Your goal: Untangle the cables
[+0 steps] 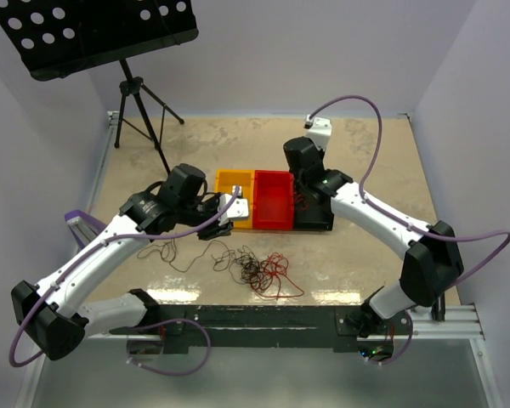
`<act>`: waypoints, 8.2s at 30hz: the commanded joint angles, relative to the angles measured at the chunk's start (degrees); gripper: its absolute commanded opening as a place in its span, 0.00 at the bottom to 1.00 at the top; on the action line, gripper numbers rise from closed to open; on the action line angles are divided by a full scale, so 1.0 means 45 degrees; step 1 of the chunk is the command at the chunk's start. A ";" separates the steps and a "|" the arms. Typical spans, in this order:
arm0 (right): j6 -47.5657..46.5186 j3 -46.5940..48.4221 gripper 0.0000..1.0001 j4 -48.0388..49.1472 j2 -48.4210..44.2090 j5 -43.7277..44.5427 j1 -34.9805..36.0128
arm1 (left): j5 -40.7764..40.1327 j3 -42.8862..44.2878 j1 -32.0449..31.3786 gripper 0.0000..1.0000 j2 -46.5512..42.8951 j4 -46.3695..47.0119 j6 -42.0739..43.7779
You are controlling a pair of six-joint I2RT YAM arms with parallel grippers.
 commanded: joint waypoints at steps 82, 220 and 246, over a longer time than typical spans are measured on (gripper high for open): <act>0.2292 -0.6535 0.76 0.0593 -0.6902 -0.5461 0.1542 | -0.1558 -0.1750 0.2786 0.00 0.0926 0.0332 0.1951; 0.9263 -0.7414 0.21 -0.1417 -0.9988 0.1646 0.9998 | -0.6343 -0.1004 0.1420 0.00 0.4867 0.7965 -0.5298; 1.0025 -0.6321 0.20 -0.3448 -0.9226 0.1841 0.9804 | -0.2634 0.4913 0.1712 0.86 0.5377 0.2620 -0.4246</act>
